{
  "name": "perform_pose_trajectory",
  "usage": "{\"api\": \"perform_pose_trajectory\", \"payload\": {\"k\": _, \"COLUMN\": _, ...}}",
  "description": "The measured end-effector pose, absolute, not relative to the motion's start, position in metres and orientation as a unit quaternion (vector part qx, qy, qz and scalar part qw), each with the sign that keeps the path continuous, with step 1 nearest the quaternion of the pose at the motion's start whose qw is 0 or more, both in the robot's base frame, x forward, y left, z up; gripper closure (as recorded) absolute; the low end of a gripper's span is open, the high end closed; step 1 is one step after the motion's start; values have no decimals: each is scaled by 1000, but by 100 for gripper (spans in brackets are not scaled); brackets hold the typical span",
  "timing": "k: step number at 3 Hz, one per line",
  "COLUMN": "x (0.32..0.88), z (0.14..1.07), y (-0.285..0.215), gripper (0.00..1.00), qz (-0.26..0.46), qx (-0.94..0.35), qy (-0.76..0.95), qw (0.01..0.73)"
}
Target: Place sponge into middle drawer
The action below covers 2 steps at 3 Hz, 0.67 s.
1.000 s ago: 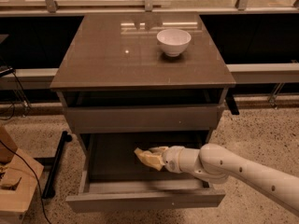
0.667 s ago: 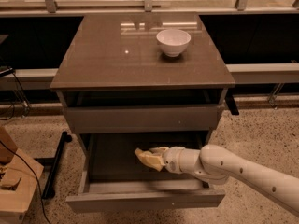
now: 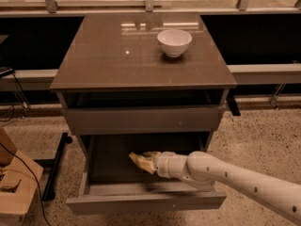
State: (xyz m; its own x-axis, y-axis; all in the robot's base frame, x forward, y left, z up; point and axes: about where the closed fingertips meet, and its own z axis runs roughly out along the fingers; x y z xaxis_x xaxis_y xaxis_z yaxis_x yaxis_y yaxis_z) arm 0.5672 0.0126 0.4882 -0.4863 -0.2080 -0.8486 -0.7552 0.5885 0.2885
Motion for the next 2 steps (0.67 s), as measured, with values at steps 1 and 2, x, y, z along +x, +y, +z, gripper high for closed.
{"api": "perform_pose_trajectory", "payload": {"k": 1, "x": 573, "z": 466, "y": 20, "gripper": 100, "qz": 288, "qx": -326, "qy": 809, "qw": 396}}
{"api": "perform_pose_trajectory", "payload": {"k": 2, "x": 577, "z": 447, "y": 23, "gripper": 100, "qz": 249, "qx": -343, "qy": 821, "qw": 383}}
